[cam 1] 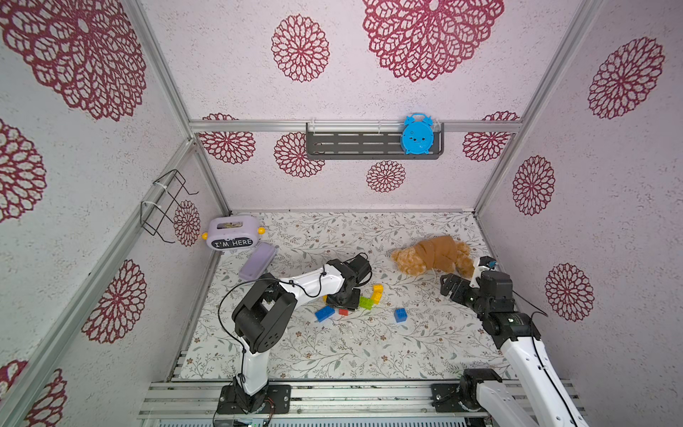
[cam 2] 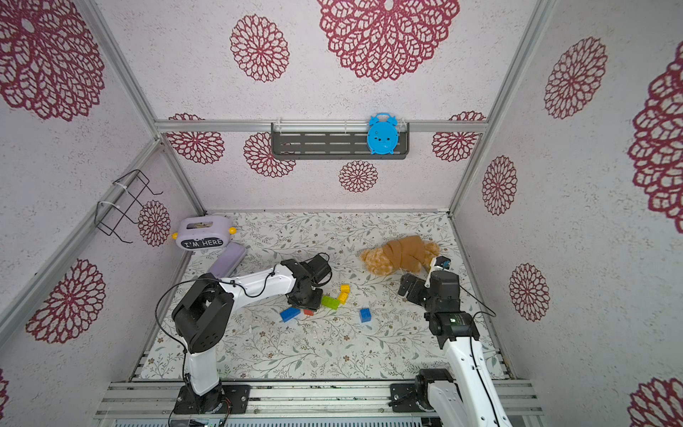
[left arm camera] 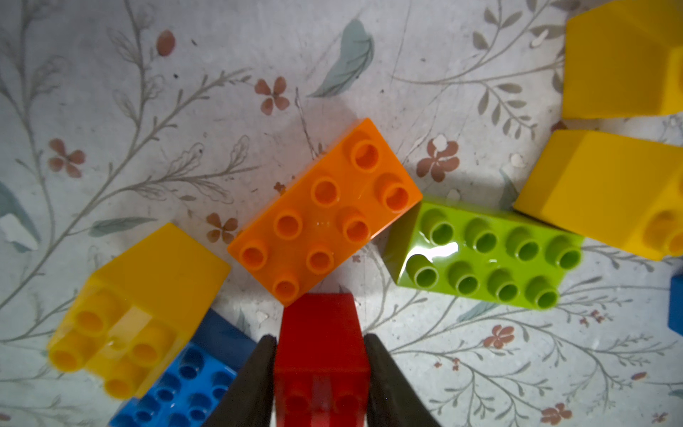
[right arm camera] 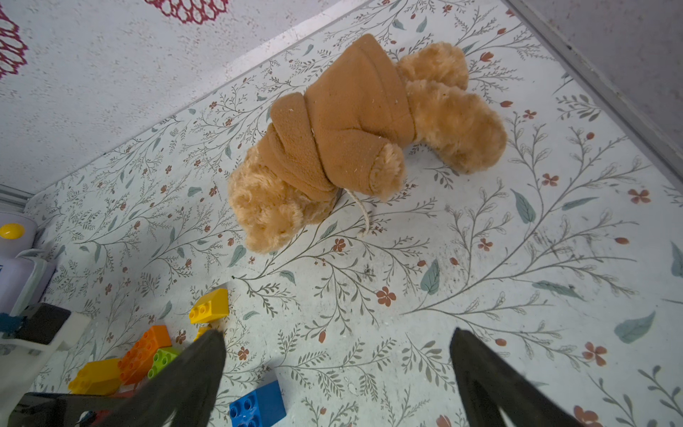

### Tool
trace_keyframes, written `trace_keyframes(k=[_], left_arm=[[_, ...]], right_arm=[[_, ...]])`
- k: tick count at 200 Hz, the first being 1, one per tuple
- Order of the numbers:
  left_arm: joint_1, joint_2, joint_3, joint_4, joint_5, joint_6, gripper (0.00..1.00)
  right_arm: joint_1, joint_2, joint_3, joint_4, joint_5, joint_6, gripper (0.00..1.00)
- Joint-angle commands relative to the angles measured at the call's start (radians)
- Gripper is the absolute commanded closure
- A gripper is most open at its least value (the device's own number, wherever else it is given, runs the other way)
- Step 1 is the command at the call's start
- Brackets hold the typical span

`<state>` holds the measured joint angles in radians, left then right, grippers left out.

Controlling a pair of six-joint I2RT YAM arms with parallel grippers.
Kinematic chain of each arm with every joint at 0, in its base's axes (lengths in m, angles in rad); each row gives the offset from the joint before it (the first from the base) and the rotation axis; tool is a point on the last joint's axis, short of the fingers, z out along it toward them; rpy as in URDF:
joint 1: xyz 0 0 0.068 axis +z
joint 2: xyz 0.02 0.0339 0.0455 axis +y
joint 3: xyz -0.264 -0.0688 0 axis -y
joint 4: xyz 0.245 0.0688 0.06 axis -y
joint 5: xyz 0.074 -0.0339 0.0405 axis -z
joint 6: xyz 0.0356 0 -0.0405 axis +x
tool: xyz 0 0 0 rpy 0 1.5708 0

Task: Assemble a fork with lego
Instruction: Adjust the lego brick at the center of the board.

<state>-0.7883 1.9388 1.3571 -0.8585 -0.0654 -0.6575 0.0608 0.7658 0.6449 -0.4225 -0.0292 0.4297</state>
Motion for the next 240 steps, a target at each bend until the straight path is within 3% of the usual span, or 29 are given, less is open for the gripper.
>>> trace_keyframes(k=[1,54,81,133,163,189,212,240], left_arm=[[-0.021,0.043,0.051,-0.018,-0.014,0.036,0.65],[-0.038,0.124,0.138,-0.044,0.005,0.125,0.69],[-0.04,0.16,0.183,-0.042,0.025,0.161,0.69],[-0.042,0.219,0.272,-0.073,0.021,0.235,0.68],[-0.044,0.196,0.251,-0.074,0.028,0.277,0.57],[-0.043,0.131,0.234,-0.069,0.043,0.283,0.41],[-0.044,0.036,0.213,-0.06,0.04,0.282,0.32],[-0.042,-0.173,0.118,0.0,-0.009,0.276,0.22]], right_arm=[[0.005,-0.001,0.034,-0.033,0.011,-0.014,0.01],[0.023,0.046,0.084,-0.224,-0.016,-0.042,0.02],[0.097,0.058,0.096,-0.26,0.004,-0.022,0.04],[0.233,0.128,0.075,-0.245,0.003,0.05,0.18],[0.333,0.191,0.059,-0.21,0.032,0.07,0.21],[0.411,0.261,0.066,-0.175,0.063,0.076,0.21],[0.468,0.345,0.084,-0.154,0.073,0.068,0.2],[0.519,0.455,0.116,-0.13,0.097,0.044,0.21]])
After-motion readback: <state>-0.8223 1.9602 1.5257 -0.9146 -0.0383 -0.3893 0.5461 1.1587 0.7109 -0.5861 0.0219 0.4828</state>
